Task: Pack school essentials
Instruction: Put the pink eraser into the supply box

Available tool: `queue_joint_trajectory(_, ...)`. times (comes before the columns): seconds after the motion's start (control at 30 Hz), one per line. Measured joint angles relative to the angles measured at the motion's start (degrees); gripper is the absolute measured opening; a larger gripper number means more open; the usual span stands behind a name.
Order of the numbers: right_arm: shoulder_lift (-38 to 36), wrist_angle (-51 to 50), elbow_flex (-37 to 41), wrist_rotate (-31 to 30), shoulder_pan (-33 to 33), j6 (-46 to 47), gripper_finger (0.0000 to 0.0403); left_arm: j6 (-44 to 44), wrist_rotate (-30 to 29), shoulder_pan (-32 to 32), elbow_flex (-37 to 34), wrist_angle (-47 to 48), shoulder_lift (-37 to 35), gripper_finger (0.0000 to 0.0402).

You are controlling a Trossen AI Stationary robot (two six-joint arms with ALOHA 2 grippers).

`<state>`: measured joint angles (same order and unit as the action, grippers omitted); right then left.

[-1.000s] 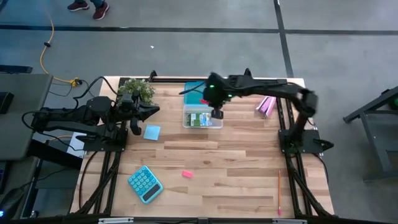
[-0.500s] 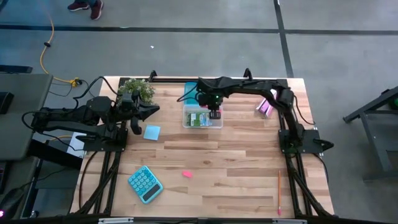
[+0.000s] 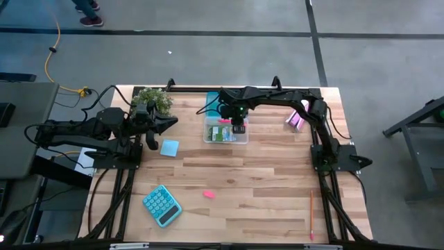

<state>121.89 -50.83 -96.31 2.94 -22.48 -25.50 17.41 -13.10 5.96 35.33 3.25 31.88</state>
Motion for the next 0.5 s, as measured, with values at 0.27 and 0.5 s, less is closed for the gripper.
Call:
queue_joint_trajectory(0.27,-2.4,-6.7,-2.3,0.0,0.0,3.6,0.0169,0.0,0.0,0.0,0.0,0.0,0.0,0.0000)
queue_joint_trajectory(0.5,-19.3,0.2,10.8,9.2,0.7,9.5,0.0149,0.0,-0.2,0.0,0.0,0.4,0.0,0.0000)
